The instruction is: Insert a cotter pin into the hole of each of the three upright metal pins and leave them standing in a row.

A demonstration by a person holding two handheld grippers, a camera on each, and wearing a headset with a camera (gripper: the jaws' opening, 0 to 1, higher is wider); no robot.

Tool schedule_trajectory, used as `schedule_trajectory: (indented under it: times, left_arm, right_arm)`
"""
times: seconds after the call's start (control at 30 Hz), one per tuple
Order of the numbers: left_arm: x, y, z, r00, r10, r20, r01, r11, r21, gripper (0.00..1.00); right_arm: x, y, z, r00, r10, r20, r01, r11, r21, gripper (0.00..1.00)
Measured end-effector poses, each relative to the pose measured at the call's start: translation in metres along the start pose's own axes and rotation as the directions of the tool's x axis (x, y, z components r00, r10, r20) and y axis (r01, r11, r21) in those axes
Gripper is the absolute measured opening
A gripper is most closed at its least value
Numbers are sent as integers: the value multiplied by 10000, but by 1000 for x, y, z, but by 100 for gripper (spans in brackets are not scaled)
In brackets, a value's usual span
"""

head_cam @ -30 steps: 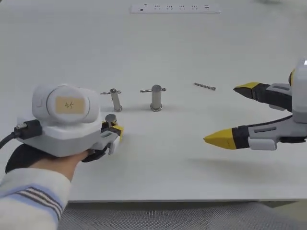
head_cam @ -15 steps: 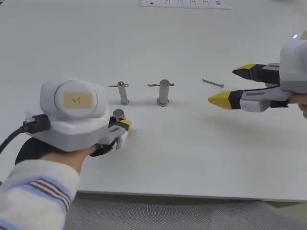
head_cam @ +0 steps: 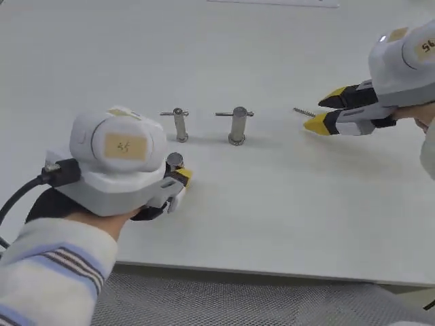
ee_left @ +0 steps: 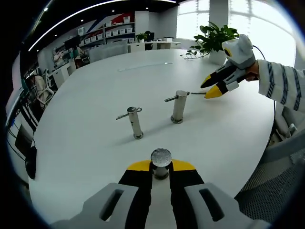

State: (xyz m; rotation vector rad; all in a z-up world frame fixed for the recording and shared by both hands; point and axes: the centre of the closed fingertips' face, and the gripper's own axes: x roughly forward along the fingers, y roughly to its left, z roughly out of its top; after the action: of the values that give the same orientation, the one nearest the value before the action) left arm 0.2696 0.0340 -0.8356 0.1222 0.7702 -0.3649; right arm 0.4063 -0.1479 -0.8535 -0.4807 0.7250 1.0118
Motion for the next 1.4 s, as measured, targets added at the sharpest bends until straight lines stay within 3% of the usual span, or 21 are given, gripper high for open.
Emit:
schedule_trajectory:
  times: [0.37,0.53,0.63,0.7,0.83,0.9,1.1,1.23,1.3,1.4]
  left_arm:
    - [-2,-1,0,10000,61,-25,-61,9998,191,12]
    - [-3,-2,0,10000,68,-58,-67,9996,257,12]
    - [-3,-2,0,10000,55,-69,-53,9995,303,12]
    - [-4,-2,0,10000,62,-69,-60,9994,337,12]
    - [-4,0,0,9999,154,-76,-150,9987,483,12]
    - [-4,0,0,9999,140,-85,-135,9986,517,12]
    - [-6,1,0,9999,19,-131,-10,9978,666,12]
    - [-7,3,-5,9992,-7,-412,42,9963,858,17]
    - [-7,2,-6,9992,-103,-384,138,9958,904,20]
    - [-9,0,-7,9988,-235,-421,275,9949,972,22]
  right_arm:
    - [10,1,-1,9948,307,-968,-389,9957,-846,23]
    - [14,0,-1,9861,403,-1612,-610,9902,-1257,14]
    - [12,4,-2,9754,632,-2112,-955,9846,-1464,11]
    - [12,9,-3,9615,914,-2590,-1409,9736,-1796,8]
    - [12,8,-2,9481,920,-3045,-1557,9689,-1922,7]
    - [12,9,-3,9357,971,-3393,-1823,9562,-2291,7]
    - [12,11,-2,9196,876,-3830,-2041,9395,-2751,5]
    - [14,9,-1,9161,788,-3932,-2059,9338,-2927,5]
    - [13,10,-2,9190,758,-3869,-2049,9302,-3045,4]
    - [13,8,-2,9224,681,-3802,-1903,9366,-2941,4]
